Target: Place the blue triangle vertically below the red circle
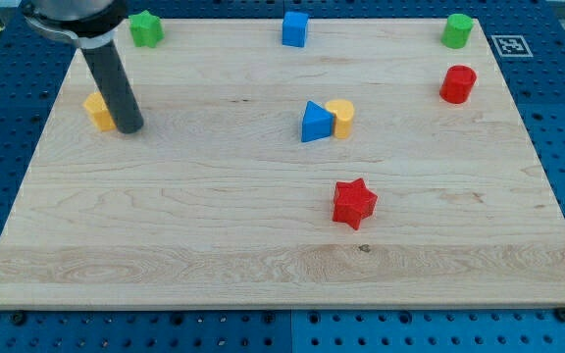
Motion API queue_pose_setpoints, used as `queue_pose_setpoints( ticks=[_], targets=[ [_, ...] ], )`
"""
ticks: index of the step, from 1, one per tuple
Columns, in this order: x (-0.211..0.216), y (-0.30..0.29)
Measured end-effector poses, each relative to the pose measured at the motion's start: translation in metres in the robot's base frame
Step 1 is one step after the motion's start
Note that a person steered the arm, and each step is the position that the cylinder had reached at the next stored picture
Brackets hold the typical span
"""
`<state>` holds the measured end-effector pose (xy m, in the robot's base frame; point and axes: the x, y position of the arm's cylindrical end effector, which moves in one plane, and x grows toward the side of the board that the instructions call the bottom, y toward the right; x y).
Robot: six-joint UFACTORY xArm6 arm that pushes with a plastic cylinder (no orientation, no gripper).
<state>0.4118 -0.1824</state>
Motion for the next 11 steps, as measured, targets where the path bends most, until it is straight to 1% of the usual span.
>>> queue_pose_setpoints(
  ticks=[1, 2, 3, 4, 5, 6, 8, 9, 11],
  targets=[
    [0.004, 0.051],
    [-0.024, 0.057],
    [-0.044, 0.014],
    [-0.047, -0.026],
    [-0.047, -0.028],
    [-0.052, -0.007],
    [-0.053, 0.148],
    [-0.053, 0.191],
    [-0.053, 0.191]
  ],
)
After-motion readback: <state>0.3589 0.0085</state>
